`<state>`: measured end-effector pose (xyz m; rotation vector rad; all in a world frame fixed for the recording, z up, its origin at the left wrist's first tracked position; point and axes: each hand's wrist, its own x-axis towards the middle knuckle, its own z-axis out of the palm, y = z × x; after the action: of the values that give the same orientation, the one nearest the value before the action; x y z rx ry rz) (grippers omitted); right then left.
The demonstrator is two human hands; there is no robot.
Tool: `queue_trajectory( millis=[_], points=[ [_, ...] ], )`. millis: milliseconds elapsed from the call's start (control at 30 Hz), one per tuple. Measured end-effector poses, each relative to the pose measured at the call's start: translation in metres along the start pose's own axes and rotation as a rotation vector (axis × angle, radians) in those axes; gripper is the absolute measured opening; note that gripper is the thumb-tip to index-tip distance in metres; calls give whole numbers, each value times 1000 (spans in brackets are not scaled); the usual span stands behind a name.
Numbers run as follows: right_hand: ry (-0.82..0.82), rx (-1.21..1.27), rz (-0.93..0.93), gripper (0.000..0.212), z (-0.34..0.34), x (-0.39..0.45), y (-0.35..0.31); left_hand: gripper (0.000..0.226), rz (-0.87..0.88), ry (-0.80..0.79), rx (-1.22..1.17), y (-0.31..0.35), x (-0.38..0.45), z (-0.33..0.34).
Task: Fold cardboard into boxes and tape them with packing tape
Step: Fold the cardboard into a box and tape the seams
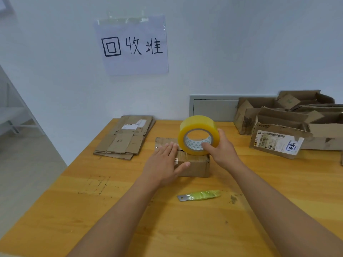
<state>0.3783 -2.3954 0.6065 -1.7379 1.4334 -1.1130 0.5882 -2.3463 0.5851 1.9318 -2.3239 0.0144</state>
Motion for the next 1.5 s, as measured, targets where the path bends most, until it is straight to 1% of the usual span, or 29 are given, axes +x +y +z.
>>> queue_trajectory(
  millis=[100,300,333,500,600,700,800,900,967,1033,1200,1367,1500],
  points=[
    [-2,-9,2,43,2,2,-2,89,-5,-2,20,1,1,0],
    [-14,-165,-29,40,-4,11,-11,89,-10,21,15,-2,3,2],
    [-3,-184,-38,42,-7,12,-11,88,-10,20,12,-2,3,2],
    [103,-225,-90,68,-23,10,-6,86,-15,28,1,-1,3,1],
    [161,-224,-104,72,-21,5,-6,85,-14,26,9,0,3,2],
    [186,-92,-60,67,-16,3,-4,80,-8,33,3,0,3,3],
    [132,40,19,46,-16,0,-1,71,-1,32,10,3,3,2],
    [49,130,91,27,-9,-5,3,68,-6,65,18,6,3,-1],
    [38,178,113,27,-3,-7,6,69,6,110,67,8,3,-2],
    [48,213,127,32,1,-7,7,74,22,127,104,13,3,-4],
    [65,225,136,35,3,-6,11,80,94,125,73,28,8,2],
    [45,138,127,36,0,-2,11,86,86,88,58,30,12,8],
    [17,80,127,30,-8,4,6,83,86,95,53,28,9,6]
  ],
)
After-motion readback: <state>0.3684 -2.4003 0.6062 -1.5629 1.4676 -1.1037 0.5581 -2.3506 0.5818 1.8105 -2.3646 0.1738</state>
